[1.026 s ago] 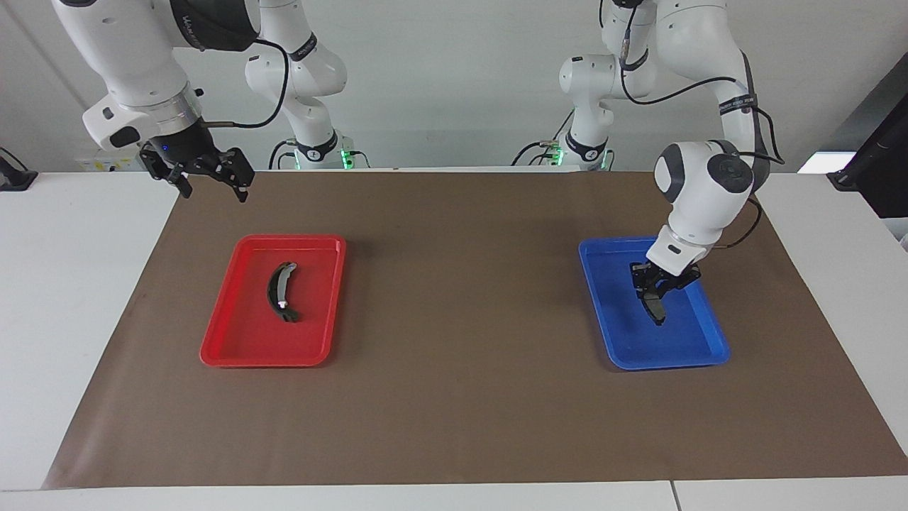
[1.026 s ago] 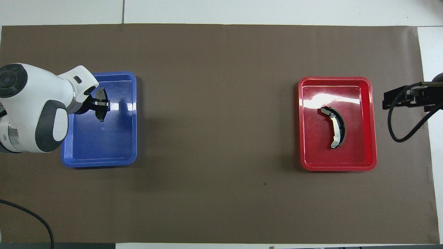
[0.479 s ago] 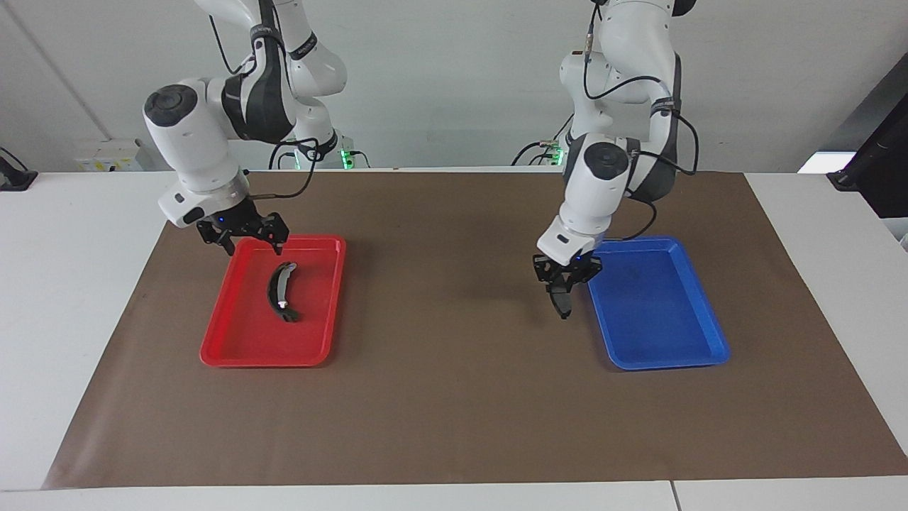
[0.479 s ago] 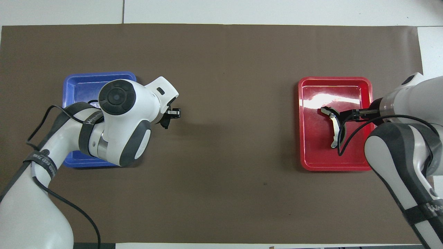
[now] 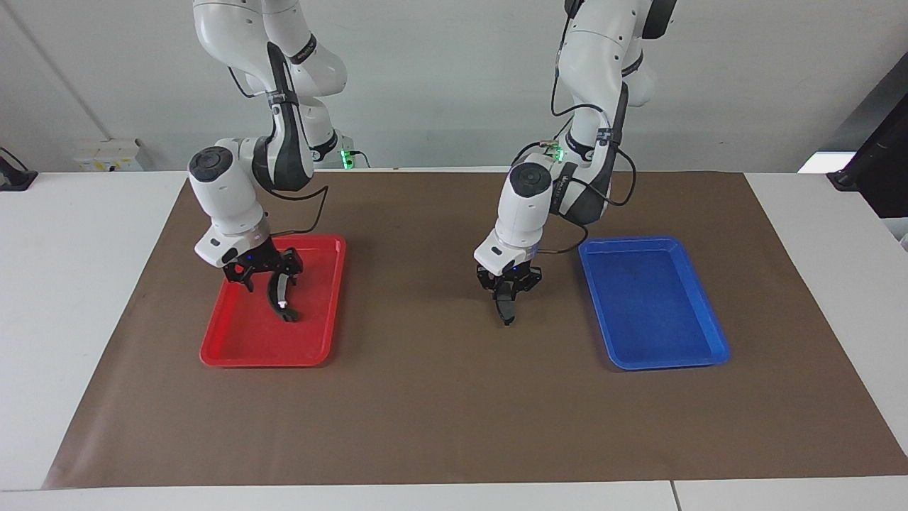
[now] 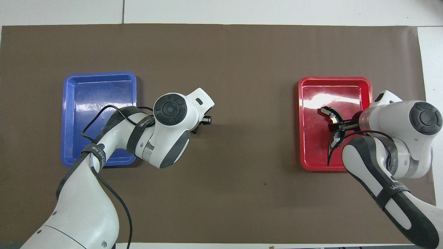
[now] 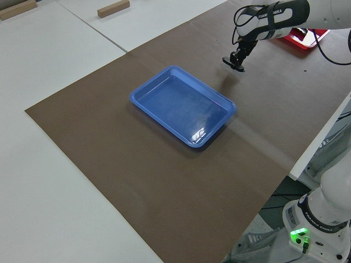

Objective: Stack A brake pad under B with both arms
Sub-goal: 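Release the pad with the left gripper while the right gripper grasps the shoe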

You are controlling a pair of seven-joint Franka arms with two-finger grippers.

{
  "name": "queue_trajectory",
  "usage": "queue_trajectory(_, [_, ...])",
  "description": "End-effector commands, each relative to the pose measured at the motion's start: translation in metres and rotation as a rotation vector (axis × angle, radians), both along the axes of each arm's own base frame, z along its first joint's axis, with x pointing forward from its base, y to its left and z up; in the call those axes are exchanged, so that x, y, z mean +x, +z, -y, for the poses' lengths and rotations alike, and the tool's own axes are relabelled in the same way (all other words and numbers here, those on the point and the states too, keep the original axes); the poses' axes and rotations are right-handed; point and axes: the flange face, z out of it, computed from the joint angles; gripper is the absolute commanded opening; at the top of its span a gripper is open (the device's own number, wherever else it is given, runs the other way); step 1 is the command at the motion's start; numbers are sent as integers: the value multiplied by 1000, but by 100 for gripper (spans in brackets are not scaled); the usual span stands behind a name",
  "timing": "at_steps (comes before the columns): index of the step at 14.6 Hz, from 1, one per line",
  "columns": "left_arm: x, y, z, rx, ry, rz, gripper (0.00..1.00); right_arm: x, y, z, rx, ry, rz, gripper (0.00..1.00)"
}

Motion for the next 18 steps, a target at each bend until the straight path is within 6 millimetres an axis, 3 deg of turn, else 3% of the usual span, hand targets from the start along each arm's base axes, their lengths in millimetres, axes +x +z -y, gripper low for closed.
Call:
queue_trajectory(1, [3,4,1,-2,-1,14,54,-4,-4,2,20,-38,10,98])
queue_trajectory(4, [3,8,1,-2,-3,14,73,-3,-20,1,20,-54,-7,97])
queue_trajectory(7, [9,44,-15,-23,16,46,98,-3,-20,-11,20,-30,-7,95])
queue_trajectory(9, [21,75,-61,-12,-4,43,98,-2,-19,-12,20,-21,-6,80])
queue_trajectory(11, [27,99,-107,25,-84,-10,98,0,-19,-12,20,-20,-6,43])
queue_trajectory(13, [38,128,-164,32,-117,-14,98,1,-17,-12,20,-24,0,0])
queue_trajectory(16, [41,162,-235,41,-158,-33,98,4,-15,-12,21,-36,2,0])
queue_trajectory(18, [40,180,-272,39,-135,-21,98,11,-1,-14,24,-49,-7,0])
